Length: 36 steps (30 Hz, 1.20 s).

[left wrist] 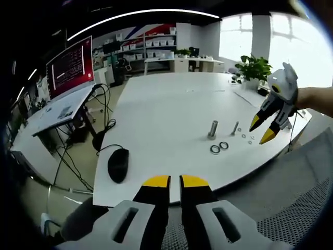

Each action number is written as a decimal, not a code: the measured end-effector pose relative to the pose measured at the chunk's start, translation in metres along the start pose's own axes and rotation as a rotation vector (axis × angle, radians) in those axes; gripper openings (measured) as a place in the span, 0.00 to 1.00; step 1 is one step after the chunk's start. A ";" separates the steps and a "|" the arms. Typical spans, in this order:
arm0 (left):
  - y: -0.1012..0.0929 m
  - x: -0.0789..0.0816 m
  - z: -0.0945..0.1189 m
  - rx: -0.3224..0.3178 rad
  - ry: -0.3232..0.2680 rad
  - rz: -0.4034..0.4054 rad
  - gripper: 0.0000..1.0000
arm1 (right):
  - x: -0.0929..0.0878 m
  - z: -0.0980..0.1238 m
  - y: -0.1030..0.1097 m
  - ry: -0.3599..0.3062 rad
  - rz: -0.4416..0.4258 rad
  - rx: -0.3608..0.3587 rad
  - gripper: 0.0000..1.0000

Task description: Place the washer onto the threaded stud by aligning its center hole with the stud, sliding it down to the base, and recovering from edge contact or off-axis alignment until the washer reaches the visible bottom stop.

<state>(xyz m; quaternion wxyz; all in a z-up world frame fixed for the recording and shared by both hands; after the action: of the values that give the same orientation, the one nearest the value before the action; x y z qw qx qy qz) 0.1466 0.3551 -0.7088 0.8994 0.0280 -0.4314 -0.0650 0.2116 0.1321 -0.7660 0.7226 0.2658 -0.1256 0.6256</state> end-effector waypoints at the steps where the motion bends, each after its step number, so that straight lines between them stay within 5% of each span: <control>1: 0.000 0.000 0.000 0.001 -0.001 0.001 0.04 | 0.002 -0.003 -0.005 0.013 0.006 -0.005 0.33; 8: 0.001 0.001 -0.001 0.005 -0.006 0.007 0.04 | -0.002 -0.025 -0.032 0.145 0.073 -0.008 0.33; 22: 0.002 0.001 -0.001 0.006 -0.007 0.010 0.04 | -0.013 -0.060 -0.060 0.301 0.128 0.010 0.34; 36: 0.002 0.001 -0.001 0.006 -0.008 0.010 0.04 | -0.020 -0.079 -0.074 0.386 0.157 0.024 0.33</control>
<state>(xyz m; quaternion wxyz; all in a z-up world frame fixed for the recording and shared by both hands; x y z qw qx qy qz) 0.1480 0.3571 -0.7087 0.8979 0.0283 -0.4352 -0.0592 0.2682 0.1527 -0.8584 0.6792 0.1390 0.0020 0.7207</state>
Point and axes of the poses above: the point that each gripper's makers call its tool centre point, and the gripper's own axes: z roughly backward along the fingers, y roughly to its left, x roughly out of its top, the point moved 1 cm from there along z, roughly backward along the fingers, and after that the axes turned 10 degrees about x, right-handed, at the moved point
